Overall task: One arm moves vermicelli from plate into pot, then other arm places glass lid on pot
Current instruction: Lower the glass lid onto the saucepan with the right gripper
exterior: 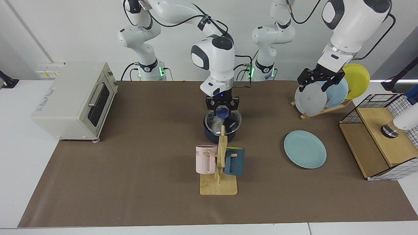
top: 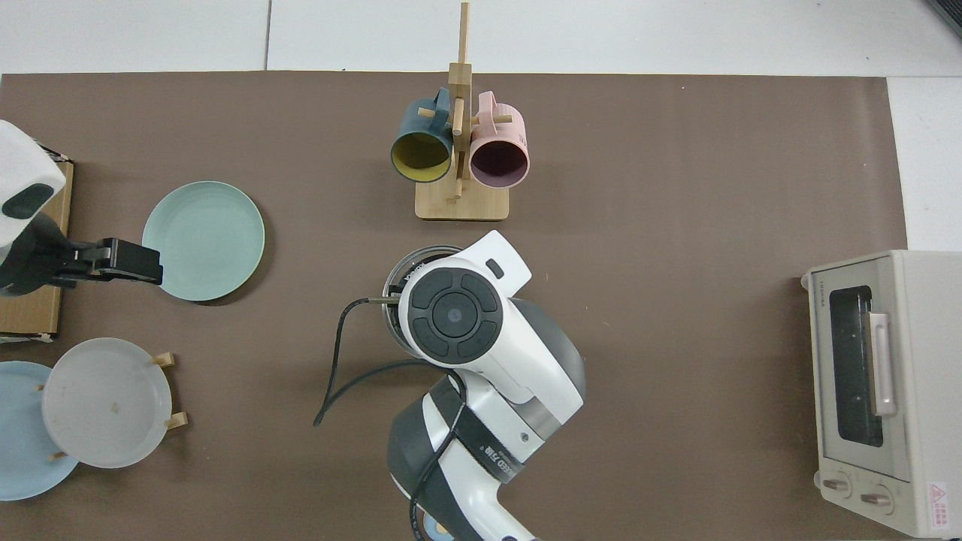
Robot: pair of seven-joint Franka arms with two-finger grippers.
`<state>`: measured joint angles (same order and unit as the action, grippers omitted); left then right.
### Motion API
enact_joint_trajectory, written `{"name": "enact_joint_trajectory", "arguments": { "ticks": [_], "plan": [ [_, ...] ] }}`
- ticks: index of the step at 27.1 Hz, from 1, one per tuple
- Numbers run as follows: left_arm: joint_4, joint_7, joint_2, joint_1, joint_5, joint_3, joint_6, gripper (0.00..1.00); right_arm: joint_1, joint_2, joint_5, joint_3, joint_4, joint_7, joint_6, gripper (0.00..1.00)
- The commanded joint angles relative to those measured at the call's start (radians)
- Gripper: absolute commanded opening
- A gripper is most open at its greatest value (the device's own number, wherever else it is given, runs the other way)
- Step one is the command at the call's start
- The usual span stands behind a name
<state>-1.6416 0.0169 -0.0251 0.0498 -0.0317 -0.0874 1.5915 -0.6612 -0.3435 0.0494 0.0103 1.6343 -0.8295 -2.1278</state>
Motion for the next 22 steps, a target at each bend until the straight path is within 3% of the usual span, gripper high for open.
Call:
{"name": "enact_joint_trajectory", "arguments": {
  "ticks": [1, 22],
  "plan": [
    [-0.023, -0.012, -0.024, 0.004, 0.012, 0.000, 0.010, 1.00, 0.002, 0.001, 0.029, -0.003, 0.012, -0.022, -0.035, 0.00],
    [-0.023, -0.012, -0.026, 0.004, 0.012, 0.000, 0.010, 1.00, -0.040, -0.017, 0.086, -0.003, 0.065, -0.039, -0.061, 0.00]
  ]
}}
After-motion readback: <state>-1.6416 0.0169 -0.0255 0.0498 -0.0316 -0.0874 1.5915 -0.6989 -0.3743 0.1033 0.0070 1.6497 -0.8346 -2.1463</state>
